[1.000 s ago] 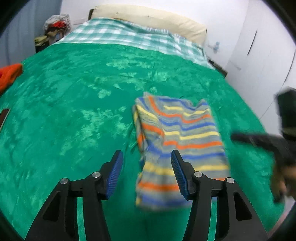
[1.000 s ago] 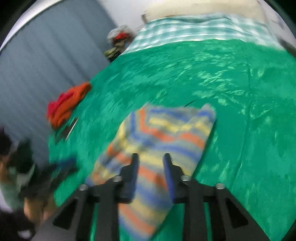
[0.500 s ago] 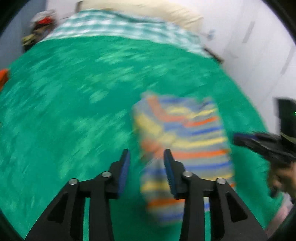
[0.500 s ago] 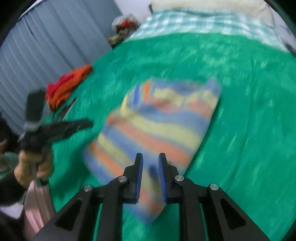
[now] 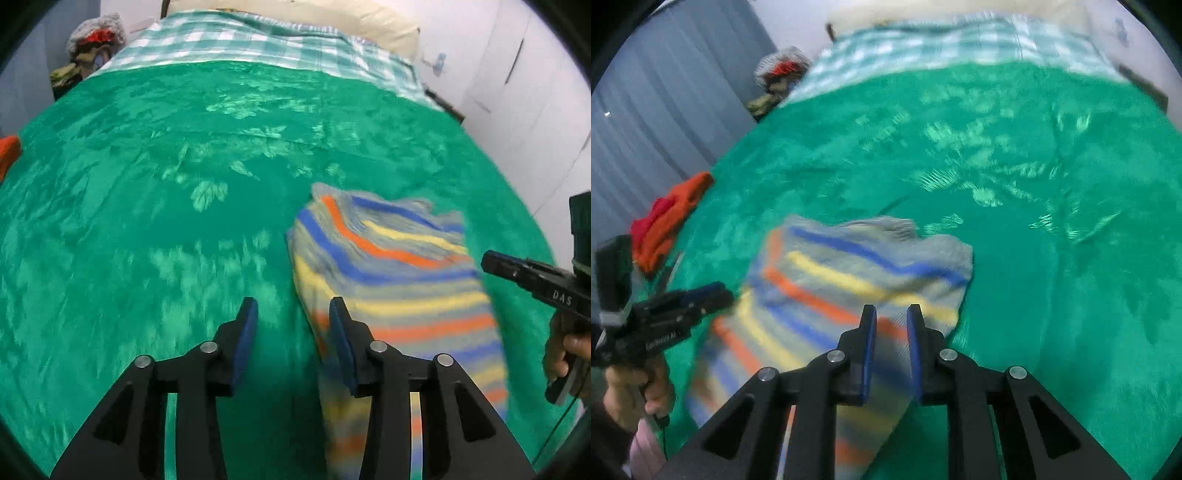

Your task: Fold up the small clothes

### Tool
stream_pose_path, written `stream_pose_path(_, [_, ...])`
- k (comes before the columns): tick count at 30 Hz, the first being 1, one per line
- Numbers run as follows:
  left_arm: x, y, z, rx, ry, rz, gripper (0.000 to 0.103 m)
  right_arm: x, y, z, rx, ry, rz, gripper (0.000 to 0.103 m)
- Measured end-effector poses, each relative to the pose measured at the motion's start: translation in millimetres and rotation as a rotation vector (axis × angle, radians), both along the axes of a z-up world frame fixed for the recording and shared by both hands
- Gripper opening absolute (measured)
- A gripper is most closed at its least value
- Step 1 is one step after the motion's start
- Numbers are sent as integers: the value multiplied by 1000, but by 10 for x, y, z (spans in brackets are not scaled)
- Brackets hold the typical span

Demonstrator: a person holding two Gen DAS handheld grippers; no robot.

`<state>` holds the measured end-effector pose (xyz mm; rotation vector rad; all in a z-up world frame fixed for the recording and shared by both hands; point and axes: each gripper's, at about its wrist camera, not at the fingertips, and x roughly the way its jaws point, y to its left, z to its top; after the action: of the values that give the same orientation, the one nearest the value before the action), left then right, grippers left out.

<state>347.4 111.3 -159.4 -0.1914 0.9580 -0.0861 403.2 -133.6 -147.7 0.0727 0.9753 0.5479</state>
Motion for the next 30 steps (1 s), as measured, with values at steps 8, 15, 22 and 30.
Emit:
stream_pose_path(8, [-631,-276,-469,54,157,-51,2,-1223,262,-47,-13,60,190,17])
stream_pose_path(15, [-749,-262,-496,144,199,-49,3,-1505,132,-485,-40,114,55,12])
stream_pose_path(22, [-1359,-255,-46,226,89,30,97,-1886,-7,-340,-102,166,-28,35])
stream_pose_path(30, [-1721,-448,320,219,37,66,97,-2644,-206,103,-123,41,-145,78])
